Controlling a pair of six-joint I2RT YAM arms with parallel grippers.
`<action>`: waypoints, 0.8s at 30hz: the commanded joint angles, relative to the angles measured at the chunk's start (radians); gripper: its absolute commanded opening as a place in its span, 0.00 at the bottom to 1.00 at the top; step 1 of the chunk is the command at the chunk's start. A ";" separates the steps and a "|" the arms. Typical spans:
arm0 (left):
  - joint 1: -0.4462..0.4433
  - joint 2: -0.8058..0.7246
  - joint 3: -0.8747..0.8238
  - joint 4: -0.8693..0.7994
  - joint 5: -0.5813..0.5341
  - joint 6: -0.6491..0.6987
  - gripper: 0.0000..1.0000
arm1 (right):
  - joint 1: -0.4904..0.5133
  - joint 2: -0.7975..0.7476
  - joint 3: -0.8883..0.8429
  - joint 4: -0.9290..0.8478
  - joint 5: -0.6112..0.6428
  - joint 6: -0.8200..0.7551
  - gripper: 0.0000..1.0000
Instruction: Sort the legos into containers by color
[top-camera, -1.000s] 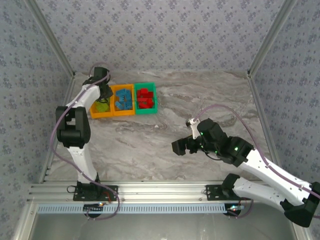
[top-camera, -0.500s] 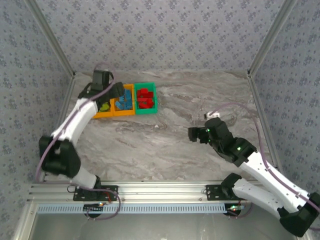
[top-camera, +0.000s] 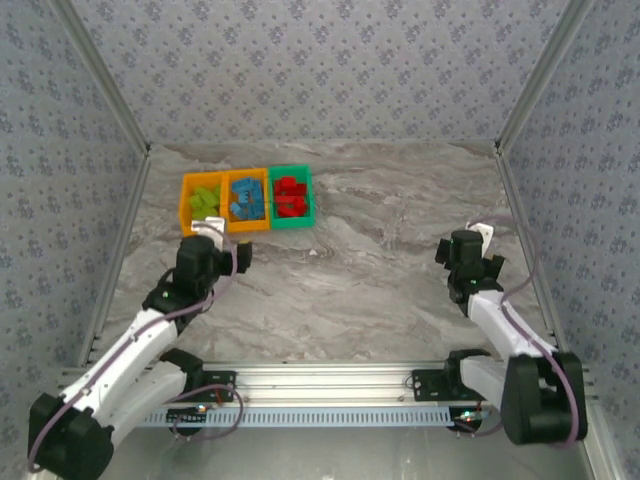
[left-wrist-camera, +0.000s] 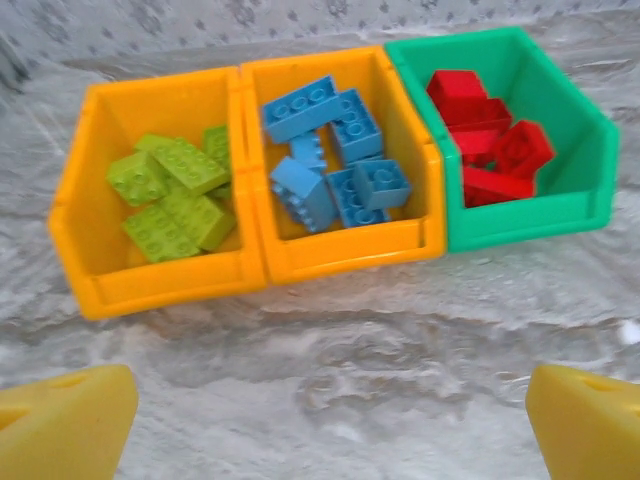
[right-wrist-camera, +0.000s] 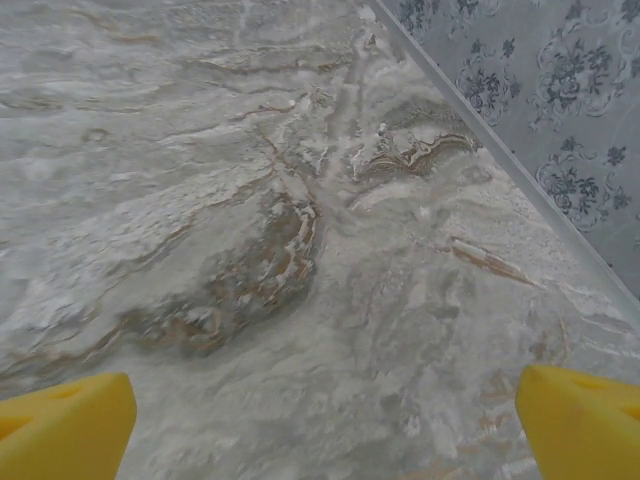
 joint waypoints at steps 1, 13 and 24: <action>0.015 -0.061 -0.125 0.290 -0.096 0.179 0.99 | -0.049 0.139 -0.020 0.312 -0.097 -0.058 1.00; 0.374 0.360 -0.202 0.738 0.175 0.089 0.99 | -0.040 0.429 -0.071 0.806 -0.230 -0.190 1.00; 0.499 0.749 -0.069 0.908 0.396 0.068 0.99 | -0.067 0.415 -0.033 0.713 -0.408 -0.224 1.00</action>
